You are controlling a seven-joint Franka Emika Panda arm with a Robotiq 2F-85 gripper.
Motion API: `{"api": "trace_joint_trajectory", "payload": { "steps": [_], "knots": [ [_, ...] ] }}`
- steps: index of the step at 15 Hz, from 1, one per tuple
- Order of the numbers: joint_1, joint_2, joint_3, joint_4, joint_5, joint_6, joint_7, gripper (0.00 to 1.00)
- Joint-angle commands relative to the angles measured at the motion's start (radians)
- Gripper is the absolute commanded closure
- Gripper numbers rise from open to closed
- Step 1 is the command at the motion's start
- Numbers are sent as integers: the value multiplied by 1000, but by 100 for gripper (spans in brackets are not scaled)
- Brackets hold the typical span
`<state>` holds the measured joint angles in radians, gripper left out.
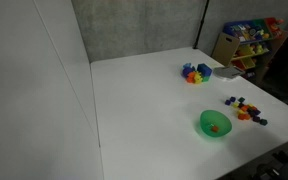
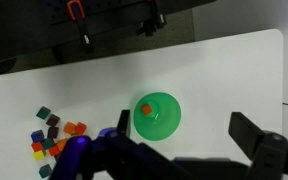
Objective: Put one small blue block in the green bowl.
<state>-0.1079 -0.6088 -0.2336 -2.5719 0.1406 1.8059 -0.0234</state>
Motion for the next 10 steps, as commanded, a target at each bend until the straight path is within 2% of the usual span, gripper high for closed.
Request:
{"api": "trace_joint_trajectory", "payload": {
  "steps": [1,7,10],
  "knots": [
    [-24,4,21,2,11,-3,-12,0],
    [-24,4,21,2,11,-3,-12,0],
    [-8,55,72,6,-1,117,18,0]
  ]
}}
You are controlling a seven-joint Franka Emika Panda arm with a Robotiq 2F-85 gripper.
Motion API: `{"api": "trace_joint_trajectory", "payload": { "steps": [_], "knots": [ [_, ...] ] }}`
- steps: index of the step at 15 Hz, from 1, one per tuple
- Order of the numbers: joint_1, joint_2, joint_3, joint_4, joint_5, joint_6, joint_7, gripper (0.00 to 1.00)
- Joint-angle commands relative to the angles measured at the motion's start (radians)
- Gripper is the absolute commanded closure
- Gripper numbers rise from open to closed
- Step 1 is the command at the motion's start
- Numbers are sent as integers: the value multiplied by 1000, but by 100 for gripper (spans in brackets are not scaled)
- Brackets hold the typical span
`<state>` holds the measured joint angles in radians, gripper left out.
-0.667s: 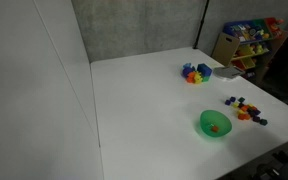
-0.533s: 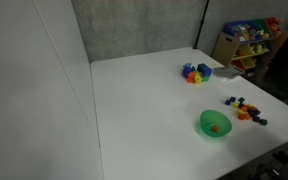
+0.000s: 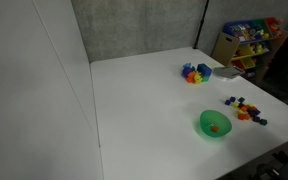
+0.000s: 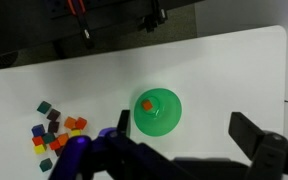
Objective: Put one small blue block in the green bowl.
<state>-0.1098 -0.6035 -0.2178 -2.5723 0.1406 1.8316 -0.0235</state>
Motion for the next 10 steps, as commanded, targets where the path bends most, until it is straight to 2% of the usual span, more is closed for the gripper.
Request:
{"api": "trace_joint_trajectory", "payload": {
  "steps": [1,6,10],
  "knots": [
    [2,78,71,9,-1,150,21,0],
    [18,259,124,28,-17,424,27,0],
    [4,404,112,40,-48,593,5,0]
  ]
}}
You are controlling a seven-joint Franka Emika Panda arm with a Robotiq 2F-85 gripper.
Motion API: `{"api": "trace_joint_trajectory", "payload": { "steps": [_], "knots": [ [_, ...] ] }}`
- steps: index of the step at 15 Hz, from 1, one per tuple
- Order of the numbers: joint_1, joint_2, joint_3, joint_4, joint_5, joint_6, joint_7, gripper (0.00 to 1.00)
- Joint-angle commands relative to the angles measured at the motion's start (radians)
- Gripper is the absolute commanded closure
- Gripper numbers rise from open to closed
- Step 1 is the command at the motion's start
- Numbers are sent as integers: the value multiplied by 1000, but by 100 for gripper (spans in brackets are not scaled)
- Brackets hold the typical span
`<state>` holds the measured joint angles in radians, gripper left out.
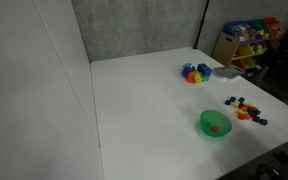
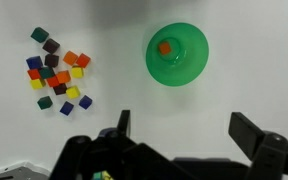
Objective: Put one small blue block in the green bowl.
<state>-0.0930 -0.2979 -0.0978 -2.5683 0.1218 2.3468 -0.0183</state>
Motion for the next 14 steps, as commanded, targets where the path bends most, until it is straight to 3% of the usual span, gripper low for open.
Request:
{"api": "trace_joint_trajectory", "payload": {
  "steps": [1,6,14],
  "knots": [
    [-16,133,-14,39,-36,116,-14,0],
    [-31,303,-46,75,-47,266,-99,0],
    [-88,489,-46,181,-97,363,-398,0]
  ]
}}
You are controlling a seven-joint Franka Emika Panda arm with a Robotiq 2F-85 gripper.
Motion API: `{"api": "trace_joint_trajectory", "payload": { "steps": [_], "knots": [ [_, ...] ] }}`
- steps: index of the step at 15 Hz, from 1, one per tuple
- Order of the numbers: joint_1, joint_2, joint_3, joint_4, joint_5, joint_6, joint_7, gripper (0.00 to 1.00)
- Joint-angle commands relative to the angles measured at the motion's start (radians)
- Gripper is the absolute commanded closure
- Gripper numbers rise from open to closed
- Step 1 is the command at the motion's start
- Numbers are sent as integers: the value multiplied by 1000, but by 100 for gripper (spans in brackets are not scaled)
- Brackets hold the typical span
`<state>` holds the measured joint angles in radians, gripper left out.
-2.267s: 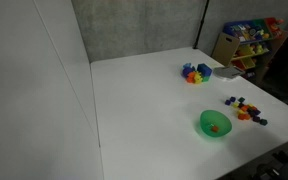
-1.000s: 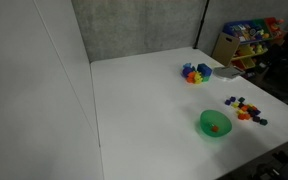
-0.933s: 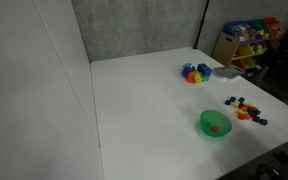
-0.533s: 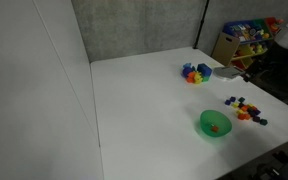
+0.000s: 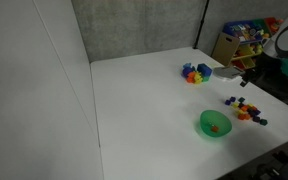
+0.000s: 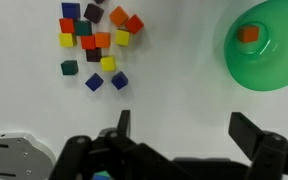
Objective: Put one small blue block in the green bowl.
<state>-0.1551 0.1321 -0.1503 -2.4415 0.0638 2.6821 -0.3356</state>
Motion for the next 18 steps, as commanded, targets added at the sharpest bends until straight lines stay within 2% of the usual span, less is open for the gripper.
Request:
{"api": "trace_joint_trajectory", "payload": {
  "steps": [1,7,13,18],
  "knots": [
    [-33,64,10,63,-41,28,-88,0],
    [-41,49,22,48,-30,24,-72,0],
    [-69,194,44,108,-45,66,-155,0],
    [-119,345,82,192,-89,123,-204,0]
  ]
}}
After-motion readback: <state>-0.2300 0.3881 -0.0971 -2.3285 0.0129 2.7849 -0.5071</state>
